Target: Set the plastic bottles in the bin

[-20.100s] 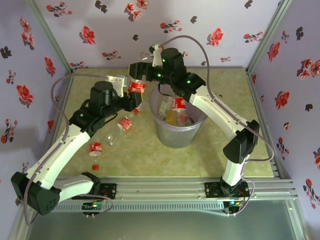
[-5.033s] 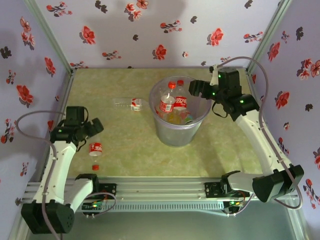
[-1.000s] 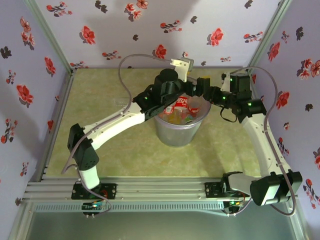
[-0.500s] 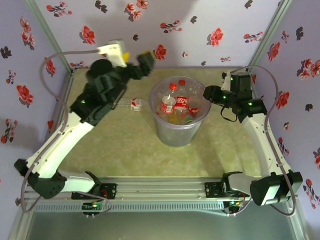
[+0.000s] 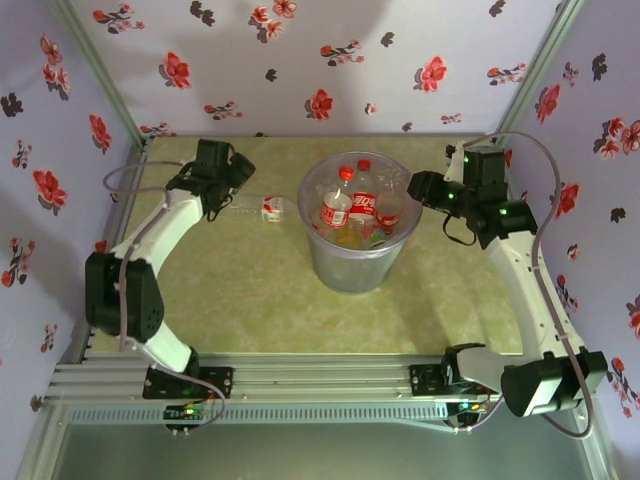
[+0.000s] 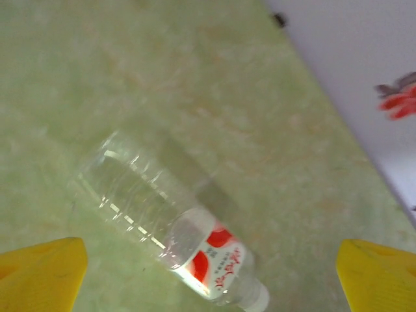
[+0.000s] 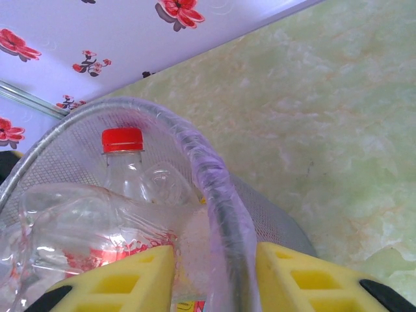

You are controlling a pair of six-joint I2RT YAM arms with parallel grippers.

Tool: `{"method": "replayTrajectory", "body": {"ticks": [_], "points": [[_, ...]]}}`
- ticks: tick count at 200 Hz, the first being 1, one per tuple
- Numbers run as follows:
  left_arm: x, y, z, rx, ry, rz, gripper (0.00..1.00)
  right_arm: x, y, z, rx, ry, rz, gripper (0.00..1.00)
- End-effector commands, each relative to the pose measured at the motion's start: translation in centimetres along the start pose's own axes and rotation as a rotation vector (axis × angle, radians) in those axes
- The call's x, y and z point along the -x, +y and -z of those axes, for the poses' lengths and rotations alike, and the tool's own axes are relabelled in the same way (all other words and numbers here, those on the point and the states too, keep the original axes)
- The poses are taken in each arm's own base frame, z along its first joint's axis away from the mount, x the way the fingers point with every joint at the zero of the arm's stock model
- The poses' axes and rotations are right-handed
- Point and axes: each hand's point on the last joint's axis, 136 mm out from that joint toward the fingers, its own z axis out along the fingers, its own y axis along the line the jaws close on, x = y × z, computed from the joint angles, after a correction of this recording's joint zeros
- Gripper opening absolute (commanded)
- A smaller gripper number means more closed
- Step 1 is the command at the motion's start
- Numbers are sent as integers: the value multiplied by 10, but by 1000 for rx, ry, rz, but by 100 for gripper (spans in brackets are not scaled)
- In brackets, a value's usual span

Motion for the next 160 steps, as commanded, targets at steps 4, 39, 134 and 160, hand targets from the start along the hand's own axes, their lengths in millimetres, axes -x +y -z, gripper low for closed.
{"method": "replayTrajectory", "body": {"ticks": [4, 39, 134, 160], "points": [[-5, 9, -11, 132, 87, 165, 96, 2, -5, 3, -19, -28, 35, 39], [-22, 28, -38, 263, 167, 263, 98, -1, -9, 2, -32, -24, 42, 39], [-41, 64, -87, 371, 198, 384, 100, -5, -15, 2, -57, -21, 66, 38], [-47, 72, -104, 407, 233, 393, 100, -7, -17, 4, -68, -19, 73, 38]]}}
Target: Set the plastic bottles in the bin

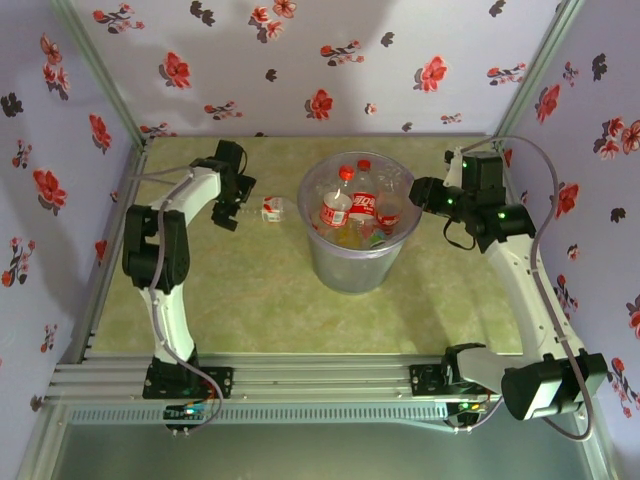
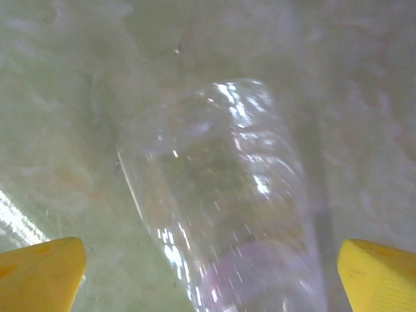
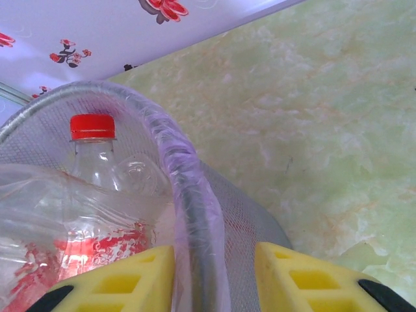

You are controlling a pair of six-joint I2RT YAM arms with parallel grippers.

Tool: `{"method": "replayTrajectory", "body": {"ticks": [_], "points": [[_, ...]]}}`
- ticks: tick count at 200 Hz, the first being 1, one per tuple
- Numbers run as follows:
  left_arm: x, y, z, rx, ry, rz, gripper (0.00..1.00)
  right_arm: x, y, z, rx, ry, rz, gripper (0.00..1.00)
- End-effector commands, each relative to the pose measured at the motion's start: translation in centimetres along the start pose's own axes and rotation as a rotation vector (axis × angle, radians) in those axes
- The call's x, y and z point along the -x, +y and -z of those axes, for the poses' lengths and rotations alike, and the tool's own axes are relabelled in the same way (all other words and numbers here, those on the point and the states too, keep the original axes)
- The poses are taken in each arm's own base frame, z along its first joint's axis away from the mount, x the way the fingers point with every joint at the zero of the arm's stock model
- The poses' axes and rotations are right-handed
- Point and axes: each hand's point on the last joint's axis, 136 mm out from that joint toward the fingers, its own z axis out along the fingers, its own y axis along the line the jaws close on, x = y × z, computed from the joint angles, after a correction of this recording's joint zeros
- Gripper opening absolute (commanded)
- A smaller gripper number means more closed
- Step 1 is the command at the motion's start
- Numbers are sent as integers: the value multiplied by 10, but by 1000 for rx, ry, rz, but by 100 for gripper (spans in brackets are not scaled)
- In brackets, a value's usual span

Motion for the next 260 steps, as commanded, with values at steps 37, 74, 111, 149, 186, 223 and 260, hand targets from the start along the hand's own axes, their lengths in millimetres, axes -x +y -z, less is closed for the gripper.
{"method": "replayTrajectory", "body": {"ticks": [37, 74, 111, 149, 186, 223, 260], "points": [[2, 6, -27, 53, 31, 39, 89, 1, -7, 9, -37, -28, 37, 38], [2, 5, -28, 48, 31, 33, 75, 3, -5, 12, -39, -33, 42, 38], [12, -1, -11, 0, 13, 23, 65, 14, 5, 30, -28, -64, 71, 39], [28, -16, 34, -117, -40, -42, 54, 29, 25, 67, 2, -133, 110, 40], [39, -34, 100, -257, -104, -197, 53, 38, 53, 99, 95, -179, 121, 42], [40, -38, 206, -439, -217, -379, 53, 33, 102, 105, 251, -133, 203, 45], [23, -18, 309, -642, -285, -464, 53, 15, 178, 104, 394, -67, 408, 54]]}}
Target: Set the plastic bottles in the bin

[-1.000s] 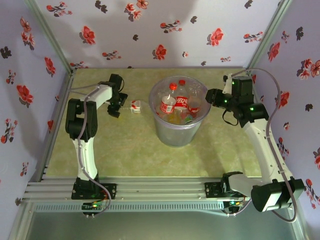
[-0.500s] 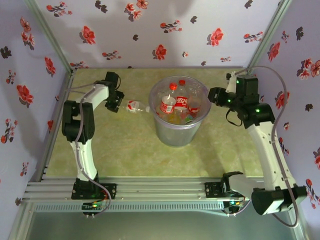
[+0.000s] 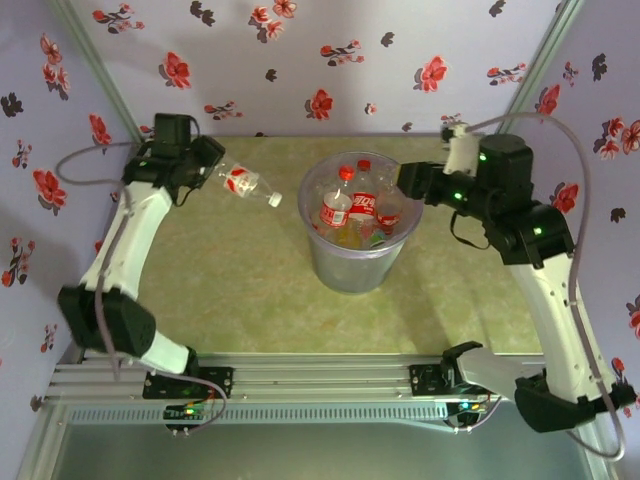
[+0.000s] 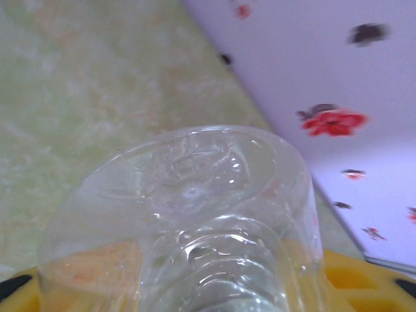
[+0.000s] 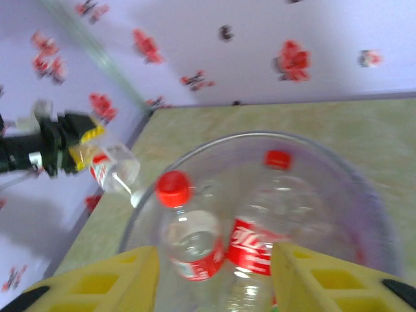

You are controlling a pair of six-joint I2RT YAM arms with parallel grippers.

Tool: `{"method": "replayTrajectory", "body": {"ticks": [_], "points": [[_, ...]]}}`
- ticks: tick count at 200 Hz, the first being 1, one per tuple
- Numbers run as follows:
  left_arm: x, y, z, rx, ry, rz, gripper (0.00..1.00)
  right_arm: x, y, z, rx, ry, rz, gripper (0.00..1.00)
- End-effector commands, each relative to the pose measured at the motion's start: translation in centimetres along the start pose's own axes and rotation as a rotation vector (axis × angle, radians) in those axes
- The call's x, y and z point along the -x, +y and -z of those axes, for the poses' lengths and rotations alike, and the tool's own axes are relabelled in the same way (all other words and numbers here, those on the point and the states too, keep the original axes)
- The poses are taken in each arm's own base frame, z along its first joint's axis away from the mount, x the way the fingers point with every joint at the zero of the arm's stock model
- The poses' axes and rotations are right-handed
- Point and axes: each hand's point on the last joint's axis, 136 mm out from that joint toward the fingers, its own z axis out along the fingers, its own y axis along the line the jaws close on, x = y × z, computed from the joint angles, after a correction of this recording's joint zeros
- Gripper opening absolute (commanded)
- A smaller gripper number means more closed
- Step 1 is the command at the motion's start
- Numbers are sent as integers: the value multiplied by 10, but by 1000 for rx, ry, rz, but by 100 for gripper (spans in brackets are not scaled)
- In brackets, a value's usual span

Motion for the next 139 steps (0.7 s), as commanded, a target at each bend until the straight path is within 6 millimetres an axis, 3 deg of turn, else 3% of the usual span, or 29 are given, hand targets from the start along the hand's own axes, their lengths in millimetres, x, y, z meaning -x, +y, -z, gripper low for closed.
{"method": "replayTrajectory", "body": {"ticks": [1, 29, 68, 105, 139], "points": [[4, -21, 63, -110, -42, -114, 53, 2, 43, -9, 95, 35, 133, 55], [-17, -41, 105, -214, -21, -140, 53, -6, 95, -39, 194, 105, 245, 67], [-62, -71, 114, -340, 79, -137, 53, -24, 146, -84, 297, 196, 327, 84], [-84, -95, 112, -410, 118, -125, 53, -39, 156, -118, 325, 267, 299, 85], [-98, -111, 102, -447, 142, -101, 53, -50, 157, -130, 339, 310, 268, 84]]}}
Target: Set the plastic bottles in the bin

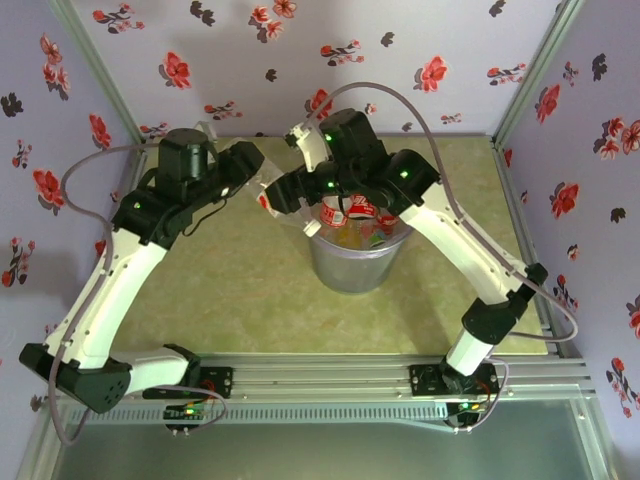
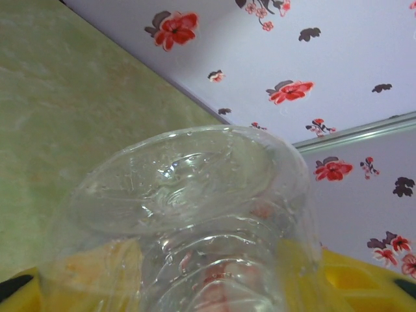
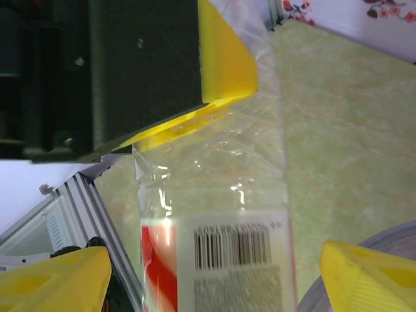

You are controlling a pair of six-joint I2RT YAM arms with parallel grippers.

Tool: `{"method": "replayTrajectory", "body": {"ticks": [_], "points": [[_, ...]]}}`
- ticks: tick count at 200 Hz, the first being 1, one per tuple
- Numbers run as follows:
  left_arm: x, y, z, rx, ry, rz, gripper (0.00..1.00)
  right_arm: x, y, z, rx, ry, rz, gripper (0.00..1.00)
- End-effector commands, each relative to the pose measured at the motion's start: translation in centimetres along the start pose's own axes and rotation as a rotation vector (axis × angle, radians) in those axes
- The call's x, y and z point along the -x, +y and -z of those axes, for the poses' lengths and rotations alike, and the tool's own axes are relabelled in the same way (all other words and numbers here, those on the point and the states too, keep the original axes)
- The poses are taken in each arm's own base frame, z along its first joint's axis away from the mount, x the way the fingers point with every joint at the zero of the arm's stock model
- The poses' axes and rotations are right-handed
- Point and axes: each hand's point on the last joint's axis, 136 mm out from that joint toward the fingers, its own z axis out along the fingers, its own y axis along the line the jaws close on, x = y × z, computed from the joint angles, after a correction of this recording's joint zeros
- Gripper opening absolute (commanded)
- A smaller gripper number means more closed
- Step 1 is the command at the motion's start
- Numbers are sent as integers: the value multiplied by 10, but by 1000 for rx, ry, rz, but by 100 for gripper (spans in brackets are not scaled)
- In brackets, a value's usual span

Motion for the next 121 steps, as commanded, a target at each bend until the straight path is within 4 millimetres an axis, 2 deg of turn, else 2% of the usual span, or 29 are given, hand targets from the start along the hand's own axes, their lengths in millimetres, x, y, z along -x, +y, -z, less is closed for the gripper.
{"method": "replayTrajectory", "body": {"ticks": [1, 26, 49, 77, 97, 117, 121], "points": [[3, -21, -7, -79, -24, 37, 53, 7, 10, 7, 38, -16, -8, 84], [-1, -33, -12, -114, -19, 32, 53, 0, 2, 1, 7, 9, -12, 77], [-1, -42, -13, -136, -19, 25, 54, -3, -1, -1, 1, 23, -18, 66], [-6, -52, -16, -167, -12, 13, 60, -2, -7, 7, -12, 8, -23, 56], [-14, -58, -21, -180, 3, -19, 72, 1, -14, 21, -28, -26, -30, 51], [-16, -64, -22, -193, 6, -52, 98, 6, -21, 38, -32, -70, -38, 48], [-15, -65, -21, -195, 1, -59, 99, 6, -21, 42, -30, -77, -38, 48]]}}
